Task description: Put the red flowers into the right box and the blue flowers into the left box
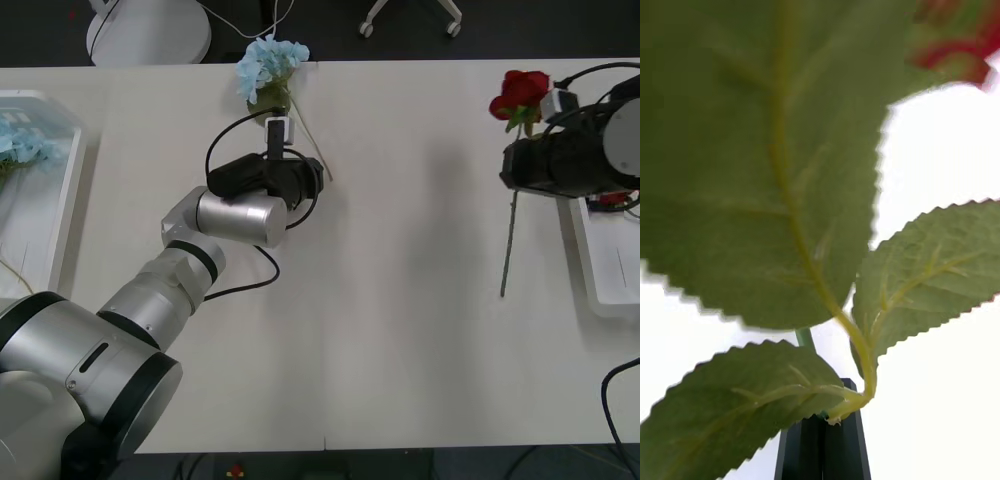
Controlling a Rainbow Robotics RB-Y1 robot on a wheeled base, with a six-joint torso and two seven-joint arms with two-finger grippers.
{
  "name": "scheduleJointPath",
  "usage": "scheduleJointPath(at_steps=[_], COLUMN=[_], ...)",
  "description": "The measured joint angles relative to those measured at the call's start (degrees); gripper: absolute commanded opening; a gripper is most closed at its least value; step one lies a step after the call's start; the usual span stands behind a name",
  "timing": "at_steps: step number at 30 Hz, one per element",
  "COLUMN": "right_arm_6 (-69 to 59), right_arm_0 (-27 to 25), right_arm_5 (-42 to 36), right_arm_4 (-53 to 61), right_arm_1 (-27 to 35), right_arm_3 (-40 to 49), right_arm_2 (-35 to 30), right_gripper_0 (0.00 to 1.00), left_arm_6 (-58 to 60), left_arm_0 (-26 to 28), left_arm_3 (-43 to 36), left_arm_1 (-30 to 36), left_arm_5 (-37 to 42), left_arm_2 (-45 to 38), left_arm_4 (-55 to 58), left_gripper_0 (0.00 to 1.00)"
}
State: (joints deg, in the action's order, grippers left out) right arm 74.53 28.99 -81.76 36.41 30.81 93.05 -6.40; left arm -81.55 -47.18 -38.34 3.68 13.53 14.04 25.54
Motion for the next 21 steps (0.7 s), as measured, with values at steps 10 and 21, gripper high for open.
scheduleJointPath(at_steps=[10,21], right_arm_6=[13.59,13.59], right_arm_0=[0.03,0.12], right_arm_5=[-1.75,13.59], right_arm_4=[-8.19,-23.9], right_arm_1=[4.4,5.99], right_arm_3=[-4.63,-19.18], right_arm_2=[-13.81,-7.38], right_gripper_0=[0.0,0.0], left_arm_6=[0.46,0.46], left_arm_0=[0.07,-0.61], left_arm_3=[-1.48,-2.23], left_arm_1=[-0.45,-0.55], left_arm_5=[-0.33,2.59], left_arm_2=[0.0,1.26], left_arm_4=[14.54,15.51], left_gripper_0=[0.93,0.93])
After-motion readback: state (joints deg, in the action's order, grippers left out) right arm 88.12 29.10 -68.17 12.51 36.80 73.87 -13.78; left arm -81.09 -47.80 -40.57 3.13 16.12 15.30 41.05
